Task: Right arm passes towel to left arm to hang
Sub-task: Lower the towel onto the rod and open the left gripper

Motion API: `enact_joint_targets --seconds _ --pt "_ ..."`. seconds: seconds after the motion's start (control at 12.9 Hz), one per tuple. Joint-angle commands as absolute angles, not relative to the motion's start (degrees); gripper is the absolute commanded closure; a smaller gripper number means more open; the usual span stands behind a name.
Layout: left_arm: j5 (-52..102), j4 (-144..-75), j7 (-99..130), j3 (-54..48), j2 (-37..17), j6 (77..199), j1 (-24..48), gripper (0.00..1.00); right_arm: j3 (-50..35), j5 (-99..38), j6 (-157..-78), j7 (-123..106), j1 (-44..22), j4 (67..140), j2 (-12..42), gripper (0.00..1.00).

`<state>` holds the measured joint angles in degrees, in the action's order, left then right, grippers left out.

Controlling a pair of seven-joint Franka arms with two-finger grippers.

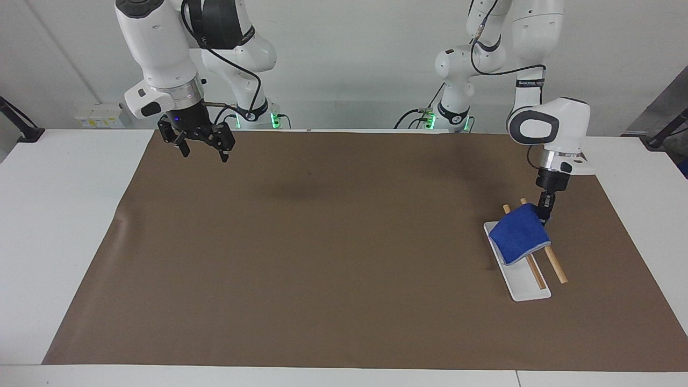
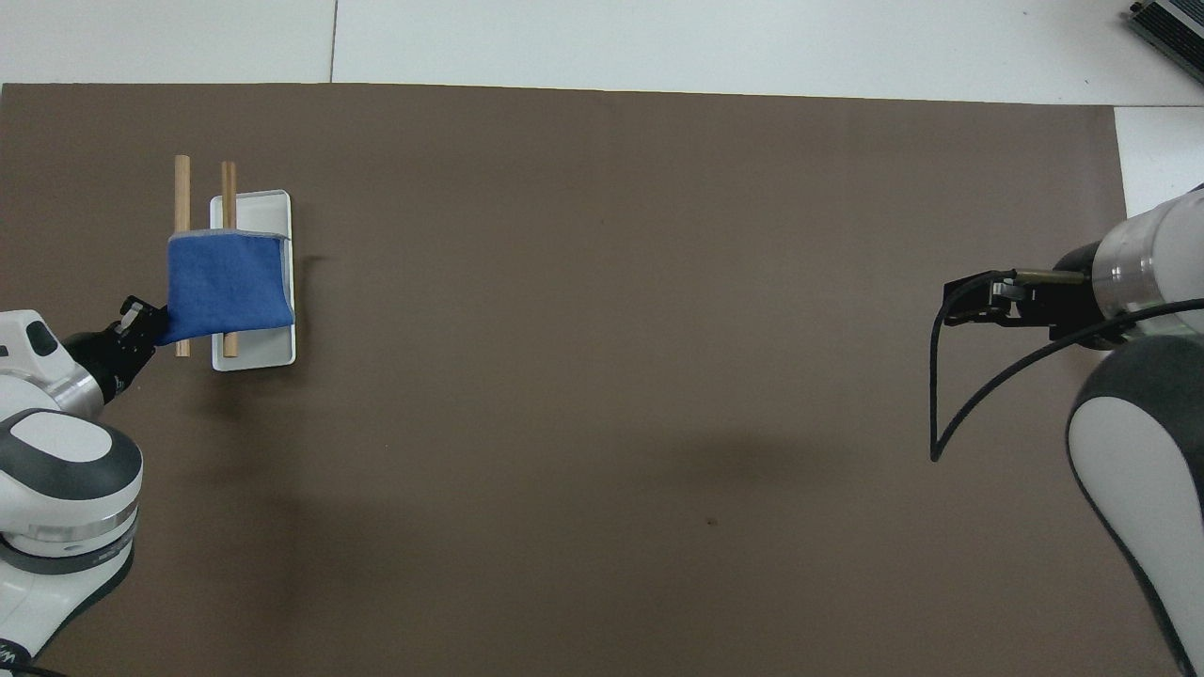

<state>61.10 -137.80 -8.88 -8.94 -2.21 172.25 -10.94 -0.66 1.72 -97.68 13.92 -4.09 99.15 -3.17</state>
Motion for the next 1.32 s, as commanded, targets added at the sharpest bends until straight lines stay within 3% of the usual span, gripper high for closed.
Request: enact_joint_targets --seconds 0.0,0.08,0.39,0.85,1.24 --pt "61.8 -138.4 -10.9 -8.4 -1.9 172.5 -10.4 0.79 -0.1 1.1 -97.7 12.2 -4.3 100.7 -4.6 0.0" --pt "61.8 -138.2 -10.9 -8.4 -1.9 172.4 -10.4 0.56 -0.2 1.1 -97.7 12.1 -4.3 100.6 -4.6 0.0" --pt "61.8 -137.2 -10.9 -8.4 -2.0 171.8 -10.7 0.2 0.0 -1.1 -97.8 8.4 -3.7 100.3 -4.4 0.0" --pt "61.7 -133.3 -11.1 -8.3 -3.2 168.2 -12.7 0.21 0.0 -1.1 -98.9 8.5 -3.7 100.0 -4.3 0.0" --pt "53.0 -127.7 -11.0 -8.3 -3.2 152.6 -20.9 0.24 0.0 -1.1 -98.3 8.9 -3.7 100.1 -4.4 0.0"
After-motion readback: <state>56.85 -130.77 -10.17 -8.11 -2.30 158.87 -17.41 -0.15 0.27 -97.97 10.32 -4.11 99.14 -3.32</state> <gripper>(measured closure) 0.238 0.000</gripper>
